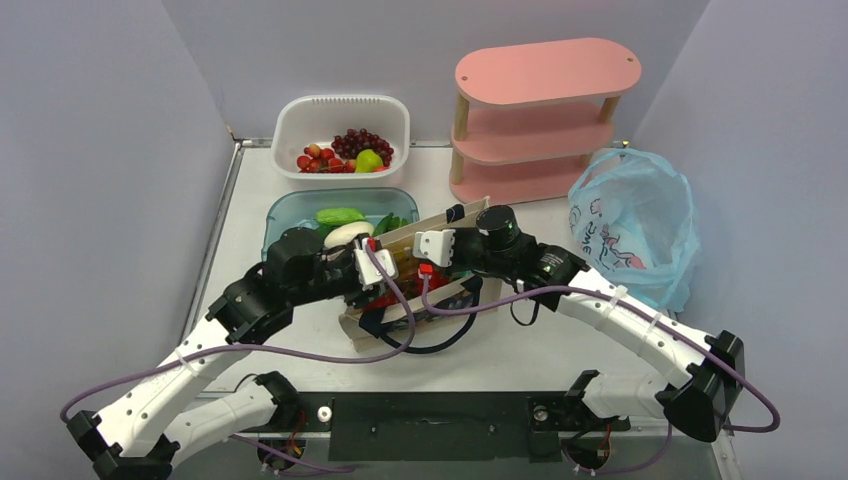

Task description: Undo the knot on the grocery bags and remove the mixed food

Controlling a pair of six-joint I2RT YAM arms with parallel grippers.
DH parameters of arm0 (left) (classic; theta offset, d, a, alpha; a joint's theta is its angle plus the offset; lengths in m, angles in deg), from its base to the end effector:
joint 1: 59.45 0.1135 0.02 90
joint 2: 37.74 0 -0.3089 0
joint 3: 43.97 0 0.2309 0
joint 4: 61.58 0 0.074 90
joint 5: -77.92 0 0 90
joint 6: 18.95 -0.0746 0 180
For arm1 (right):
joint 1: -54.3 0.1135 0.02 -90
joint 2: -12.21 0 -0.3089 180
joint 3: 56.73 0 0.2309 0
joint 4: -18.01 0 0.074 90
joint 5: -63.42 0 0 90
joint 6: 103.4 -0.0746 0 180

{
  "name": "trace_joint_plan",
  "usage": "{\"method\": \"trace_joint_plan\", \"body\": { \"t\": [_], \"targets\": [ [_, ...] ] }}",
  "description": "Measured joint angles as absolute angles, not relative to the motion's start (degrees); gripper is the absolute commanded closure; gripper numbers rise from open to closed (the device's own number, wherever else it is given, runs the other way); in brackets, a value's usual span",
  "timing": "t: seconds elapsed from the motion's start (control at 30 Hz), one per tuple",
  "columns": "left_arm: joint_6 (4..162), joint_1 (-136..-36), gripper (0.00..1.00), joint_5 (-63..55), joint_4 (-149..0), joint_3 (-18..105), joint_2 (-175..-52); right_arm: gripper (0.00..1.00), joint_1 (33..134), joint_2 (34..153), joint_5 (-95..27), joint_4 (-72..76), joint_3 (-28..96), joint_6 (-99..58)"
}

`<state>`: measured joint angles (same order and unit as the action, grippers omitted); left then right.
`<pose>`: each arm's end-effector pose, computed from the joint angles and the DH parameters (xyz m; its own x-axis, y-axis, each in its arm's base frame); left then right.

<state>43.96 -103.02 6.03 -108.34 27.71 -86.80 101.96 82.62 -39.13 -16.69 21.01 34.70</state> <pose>0.1021 -0.1291 0.3764 0.1281 0.4755 -0.8703 0.9011 0.3107 0.3024 0.1738 0.2148 0.3665 0.4270 -0.6101 -0.6674 -0.7991 0.0909 -0.5943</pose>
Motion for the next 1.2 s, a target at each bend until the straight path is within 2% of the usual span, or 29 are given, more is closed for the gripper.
{"method": "trace_joint_plan", "body": {
  "t": [0.27,0.4,0.47,0.5,0.57,0.6,0.63,0.67,0.7,0.77,1.0,1.2],
  "targets": [
    [43.8,-102.8,0.42,1.5,-98.7,27.7,-90.5,1.00,101.8,79.8,-40.8,-16.9,21.0,31.1],
    [42.3,-102.8,0.45,1.3,-97.0,27.7,-92.9,1.00,101.8,77.8,-41.7,-17.3,21.4,29.3],
    [41.8,-102.8,0.59,1.6,-97.1,27.7,-94.3,1.00,101.8,77.0,-42.1,-17.3,21.9,28.6],
    [41.6,-102.9,0.81,1.8,-97.4,27.8,-95.1,1.00,101.8,76.6,-42.4,-17.3,22.4,28.0],
    [41.4,-102.9,1.00,2.1,-98.9,28.6,-97.1,1.00,101.8,75.7,-42.5,-17.2,23.3,27.1],
    [41.6,-102.9,1.00,2.4,-99.6,29.3,-98.0,0.98,101.8,75.2,-42.6,-17.2,23.6,26.5],
    [41.9,-102.9,1.00,2.6,-100.1,30.2,-98.6,0.74,101.7,74.7,-42.7,-17.2,23.9,25.8],
    [42.4,-102.8,1.00,2.8,-100.0,31.0,-98.9,0.61,101.5,74.2,-42.7,-17.2,24.1,25.3],
    [43.0,-102.8,1.00,2.9,-99.9,31.8,-98.9,0.44,101.2,73.7,-42.9,-17.3,24.3,24.1],
    [43.9,-102.5,1.00,3.2,-99.6,33.8,-98.7,0.34,100.1,72.5,-44.0,-17.4,25.2,22.0],
    [45.3,-102.1,1.00,6.1,-97.2,46.3,-99.1,0.30,93.6,66.8,-48.0,-19.1,25.7,15.1],
    [47.0,-102.1,1.00,7.9,-95.8,54.1,-101.4,0.29,92.2,65.3,-50.8,-20.4,25.7,9.6]
  ]
}}
